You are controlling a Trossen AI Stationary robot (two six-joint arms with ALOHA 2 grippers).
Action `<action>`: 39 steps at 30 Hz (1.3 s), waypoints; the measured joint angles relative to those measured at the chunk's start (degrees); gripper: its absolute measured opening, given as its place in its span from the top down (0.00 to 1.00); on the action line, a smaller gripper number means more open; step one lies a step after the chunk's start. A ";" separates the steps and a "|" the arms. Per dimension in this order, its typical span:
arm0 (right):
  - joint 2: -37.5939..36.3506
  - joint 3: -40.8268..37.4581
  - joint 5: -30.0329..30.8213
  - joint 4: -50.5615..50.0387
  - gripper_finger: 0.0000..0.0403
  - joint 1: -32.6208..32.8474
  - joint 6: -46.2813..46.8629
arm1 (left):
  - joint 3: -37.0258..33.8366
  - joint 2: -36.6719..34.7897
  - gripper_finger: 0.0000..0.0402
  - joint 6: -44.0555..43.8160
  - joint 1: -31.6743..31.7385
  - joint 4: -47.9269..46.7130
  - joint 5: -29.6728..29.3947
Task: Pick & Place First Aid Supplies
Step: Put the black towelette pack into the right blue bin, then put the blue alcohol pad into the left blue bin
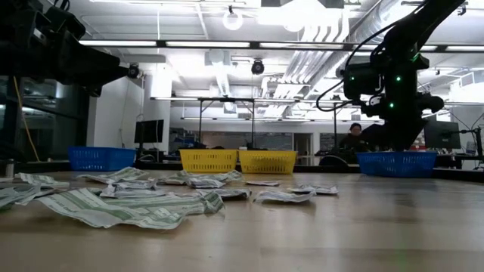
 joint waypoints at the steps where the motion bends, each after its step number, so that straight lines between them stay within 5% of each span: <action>1: -0.05 0.00 -0.02 0.02 0.72 0.00 0.00 | 0.00 0.00 0.57 0.01 0.00 0.00 0.00; 11: -4.04 3.68 -5.11 0.00 0.54 6.85 0.96 | 0.00 0.01 0.57 0.01 0.01 0.00 0.00; 21: -1.34 6.68 -23.16 12.52 0.55 21.17 -7.45 | 0.00 0.01 0.57 0.01 0.01 0.00 0.00; 30: 9.50 7.71 -42.43 30.09 0.55 26.94 -11.82 | 0.00 -0.01 0.57 0.01 -0.01 0.00 0.00; 39: 21.93 22.47 -40.66 22.98 0.55 31.05 -26.06 | 0.00 0.01 0.57 0.01 -0.01 0.00 0.00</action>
